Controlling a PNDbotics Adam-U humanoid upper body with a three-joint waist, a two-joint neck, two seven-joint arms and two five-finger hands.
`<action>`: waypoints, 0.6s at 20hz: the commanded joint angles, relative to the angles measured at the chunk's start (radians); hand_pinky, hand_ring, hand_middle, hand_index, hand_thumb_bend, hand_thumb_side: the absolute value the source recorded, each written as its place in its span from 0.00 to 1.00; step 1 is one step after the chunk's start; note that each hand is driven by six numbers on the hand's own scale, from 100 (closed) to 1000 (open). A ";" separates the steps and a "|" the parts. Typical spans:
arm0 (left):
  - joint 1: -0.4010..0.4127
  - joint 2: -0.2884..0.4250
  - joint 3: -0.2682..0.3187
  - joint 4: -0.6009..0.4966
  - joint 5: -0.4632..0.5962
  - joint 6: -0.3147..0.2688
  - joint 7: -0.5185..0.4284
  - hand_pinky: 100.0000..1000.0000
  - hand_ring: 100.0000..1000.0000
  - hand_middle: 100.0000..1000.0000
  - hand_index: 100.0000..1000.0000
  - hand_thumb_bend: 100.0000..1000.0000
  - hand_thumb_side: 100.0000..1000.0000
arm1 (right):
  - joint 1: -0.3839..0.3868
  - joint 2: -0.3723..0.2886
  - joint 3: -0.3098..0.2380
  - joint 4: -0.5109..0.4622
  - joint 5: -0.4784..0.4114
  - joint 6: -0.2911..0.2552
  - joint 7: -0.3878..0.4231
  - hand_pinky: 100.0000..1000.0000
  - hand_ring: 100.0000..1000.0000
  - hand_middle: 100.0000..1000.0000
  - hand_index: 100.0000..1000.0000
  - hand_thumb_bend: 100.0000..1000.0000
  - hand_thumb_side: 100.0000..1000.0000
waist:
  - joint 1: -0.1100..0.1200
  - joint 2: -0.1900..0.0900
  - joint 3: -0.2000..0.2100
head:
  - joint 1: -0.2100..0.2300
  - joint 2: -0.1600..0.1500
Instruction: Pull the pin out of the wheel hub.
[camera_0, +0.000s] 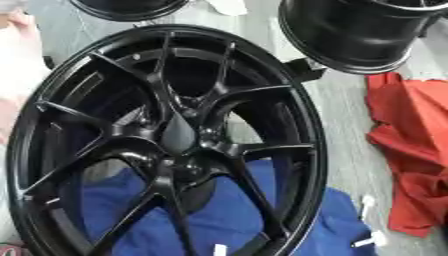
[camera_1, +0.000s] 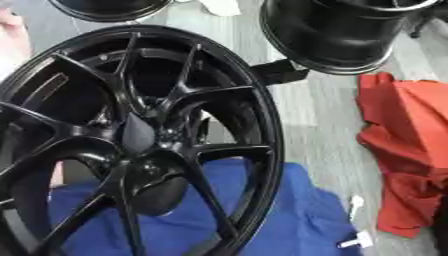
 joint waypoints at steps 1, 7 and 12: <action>-0.009 0.031 0.022 -0.030 0.081 -0.022 0.041 0.64 0.54 0.44 0.62 0.00 0.32 | -0.003 -0.023 -0.016 -0.023 -0.007 -0.001 -0.003 0.43 0.39 0.50 0.63 0.00 0.42 | 0.006 -0.025 0.000 | 0.001 -0.015; -0.010 0.012 0.020 -0.074 0.620 -0.441 0.205 0.56 0.41 0.30 0.52 0.00 0.49 | -0.002 -0.027 -0.014 -0.026 -0.003 -0.002 -0.002 0.43 0.39 0.50 0.63 0.00 0.42 | 0.004 -0.030 -0.005 | -0.003 -0.015; 0.009 0.025 0.001 -0.086 0.837 -0.592 0.310 0.55 0.40 0.28 0.50 0.00 0.51 | -0.003 -0.027 -0.011 -0.027 -0.003 -0.002 -0.001 0.43 0.39 0.50 0.63 0.00 0.42 | 0.004 -0.030 -0.006 | -0.001 -0.015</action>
